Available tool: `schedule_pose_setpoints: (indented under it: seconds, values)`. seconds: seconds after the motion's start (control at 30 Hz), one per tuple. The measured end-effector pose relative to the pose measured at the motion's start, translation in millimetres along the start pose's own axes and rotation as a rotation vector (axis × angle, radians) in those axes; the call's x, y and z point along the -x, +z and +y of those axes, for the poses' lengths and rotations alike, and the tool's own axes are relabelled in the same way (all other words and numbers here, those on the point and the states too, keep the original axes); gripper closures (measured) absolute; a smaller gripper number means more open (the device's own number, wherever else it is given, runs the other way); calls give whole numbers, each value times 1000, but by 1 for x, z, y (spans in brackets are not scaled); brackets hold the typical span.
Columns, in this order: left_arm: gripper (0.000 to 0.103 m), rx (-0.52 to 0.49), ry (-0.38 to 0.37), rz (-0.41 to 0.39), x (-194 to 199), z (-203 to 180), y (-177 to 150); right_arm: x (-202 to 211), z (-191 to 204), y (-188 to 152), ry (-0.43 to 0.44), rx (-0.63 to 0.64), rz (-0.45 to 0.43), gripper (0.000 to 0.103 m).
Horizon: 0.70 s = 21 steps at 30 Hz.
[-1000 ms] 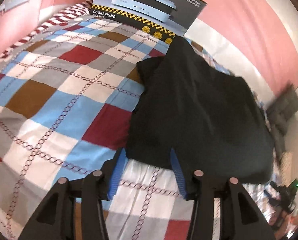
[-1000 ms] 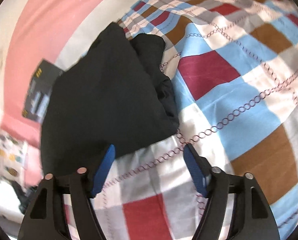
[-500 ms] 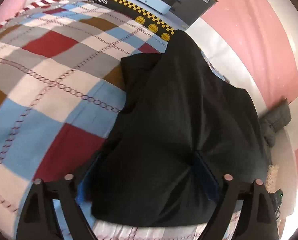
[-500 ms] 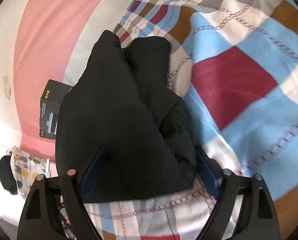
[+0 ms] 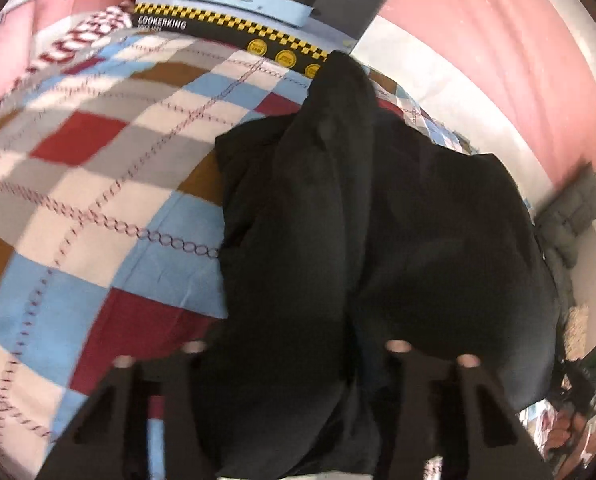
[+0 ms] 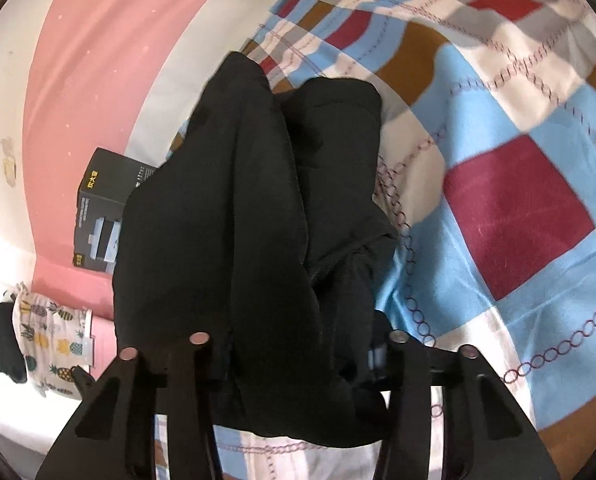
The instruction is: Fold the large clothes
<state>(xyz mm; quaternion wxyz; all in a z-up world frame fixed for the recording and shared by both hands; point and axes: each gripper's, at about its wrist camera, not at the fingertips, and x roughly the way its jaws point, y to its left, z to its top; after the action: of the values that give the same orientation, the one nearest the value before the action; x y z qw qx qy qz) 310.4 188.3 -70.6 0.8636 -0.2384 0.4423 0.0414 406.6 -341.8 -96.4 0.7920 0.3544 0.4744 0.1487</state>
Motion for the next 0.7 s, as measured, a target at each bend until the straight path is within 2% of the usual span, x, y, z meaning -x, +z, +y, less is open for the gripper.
schedule_pose_setpoints:
  seconds: [0.07,0.2,0.27,0.4,0.53,0.7]
  values:
    - [70,-13,-2,-1,15,-5,6,10,11,2,1,9,-1,62]
    - [71,-41,-10,-15,49,-10,9,38,30,-6,13,42,0,64]
    - [72,-41,-23,-11,69,-7,-2,53,32,-17,21,46,6,64]
    - [72,-40,-53,8,108,6,-44,89,26,-58,27,46,24,64]
    - [71,-25,-70,45,142,28,-105,125,6,-120,0,32,55,64]
    - [71,15,-70,70,176,47,-168,154,-18,-179,-29,-12,83,64]
